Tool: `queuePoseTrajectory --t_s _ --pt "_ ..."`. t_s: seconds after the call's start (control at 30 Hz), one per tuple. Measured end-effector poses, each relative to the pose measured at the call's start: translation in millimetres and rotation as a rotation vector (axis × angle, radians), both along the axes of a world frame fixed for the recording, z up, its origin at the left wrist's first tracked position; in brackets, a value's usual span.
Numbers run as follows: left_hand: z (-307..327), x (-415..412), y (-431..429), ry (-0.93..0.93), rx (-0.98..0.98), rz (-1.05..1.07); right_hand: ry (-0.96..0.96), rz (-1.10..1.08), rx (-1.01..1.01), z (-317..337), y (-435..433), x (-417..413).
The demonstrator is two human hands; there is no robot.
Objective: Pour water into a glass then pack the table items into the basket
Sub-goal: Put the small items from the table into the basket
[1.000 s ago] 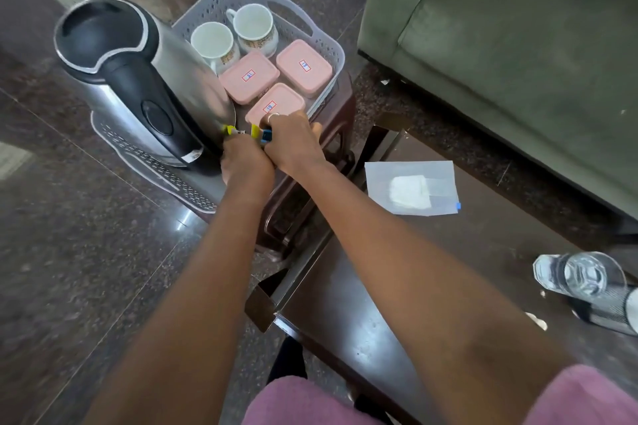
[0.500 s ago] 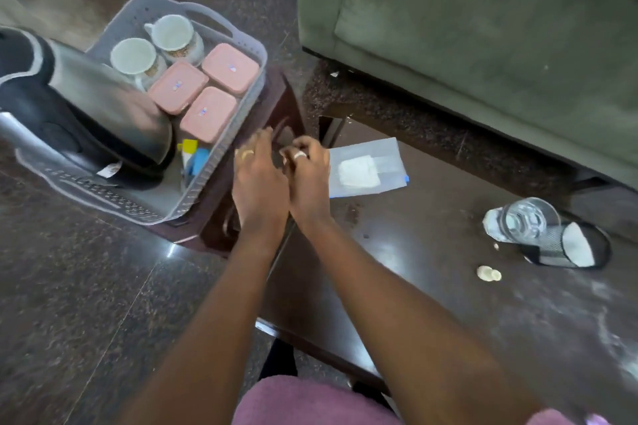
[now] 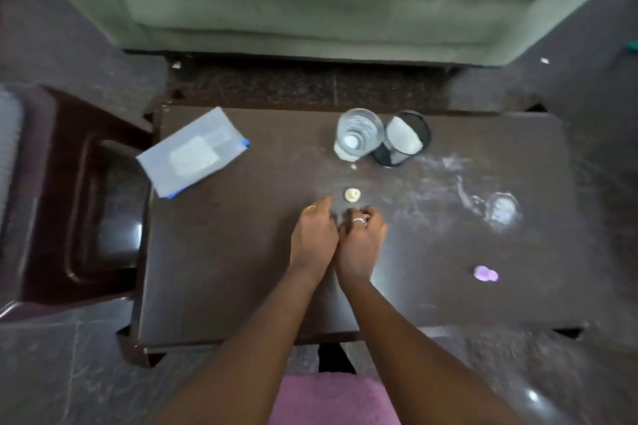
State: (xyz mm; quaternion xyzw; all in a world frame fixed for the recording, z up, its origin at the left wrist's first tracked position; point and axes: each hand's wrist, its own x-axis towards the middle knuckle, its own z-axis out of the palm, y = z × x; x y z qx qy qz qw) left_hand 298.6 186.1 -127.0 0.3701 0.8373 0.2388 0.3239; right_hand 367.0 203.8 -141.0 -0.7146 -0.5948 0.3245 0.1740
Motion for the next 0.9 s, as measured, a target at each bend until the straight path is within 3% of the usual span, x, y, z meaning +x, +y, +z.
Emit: queuePoseTrajectory --t_s 0.1,0.27,0.43,0.57,0.7,0.9 --pt "-6 33 19 -0.005 -0.021 0.000 -0.311 0.016 0.109 -2 16 60" --pt "-16 63 31 0.028 -0.069 0.056 -0.569 -0.296 -0.048 -9 45 144" --pt "-21 69 44 0.059 -0.183 0.163 -0.543 -0.419 -0.134 -17 59 189" --pt "-26 66 53 0.081 -0.180 0.072 -0.469 -0.414 -0.215 -23 66 203" --pt "-31 64 57 0.075 -0.126 0.012 -0.465 -0.317 -0.285 -27 67 206" --pt "-33 58 54 0.055 -0.021 0.032 -0.472 -0.097 -0.229 -28 53 176"
